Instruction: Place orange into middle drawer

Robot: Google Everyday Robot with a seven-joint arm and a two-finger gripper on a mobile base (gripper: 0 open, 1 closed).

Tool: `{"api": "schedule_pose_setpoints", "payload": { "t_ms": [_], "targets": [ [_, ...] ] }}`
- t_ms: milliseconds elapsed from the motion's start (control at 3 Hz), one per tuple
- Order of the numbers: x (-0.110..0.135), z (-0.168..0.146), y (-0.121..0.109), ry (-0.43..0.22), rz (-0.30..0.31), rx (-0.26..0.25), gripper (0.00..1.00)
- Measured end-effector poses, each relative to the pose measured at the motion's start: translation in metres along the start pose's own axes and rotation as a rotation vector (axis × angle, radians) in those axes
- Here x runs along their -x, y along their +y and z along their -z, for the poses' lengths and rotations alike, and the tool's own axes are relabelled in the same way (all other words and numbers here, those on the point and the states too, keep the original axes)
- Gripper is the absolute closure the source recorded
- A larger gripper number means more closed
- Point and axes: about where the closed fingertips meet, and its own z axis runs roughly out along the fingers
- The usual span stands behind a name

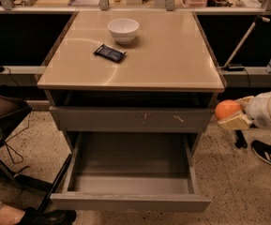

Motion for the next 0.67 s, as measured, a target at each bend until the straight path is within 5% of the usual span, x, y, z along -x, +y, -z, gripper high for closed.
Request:
{"api": "schedule_pose_setpoints", "payload": {
  "t_ms": [667],
  "targets": [
    [-0.011,0.01,-0.003,0.022,-0.007,-0.043,1.0]
  ]
}}
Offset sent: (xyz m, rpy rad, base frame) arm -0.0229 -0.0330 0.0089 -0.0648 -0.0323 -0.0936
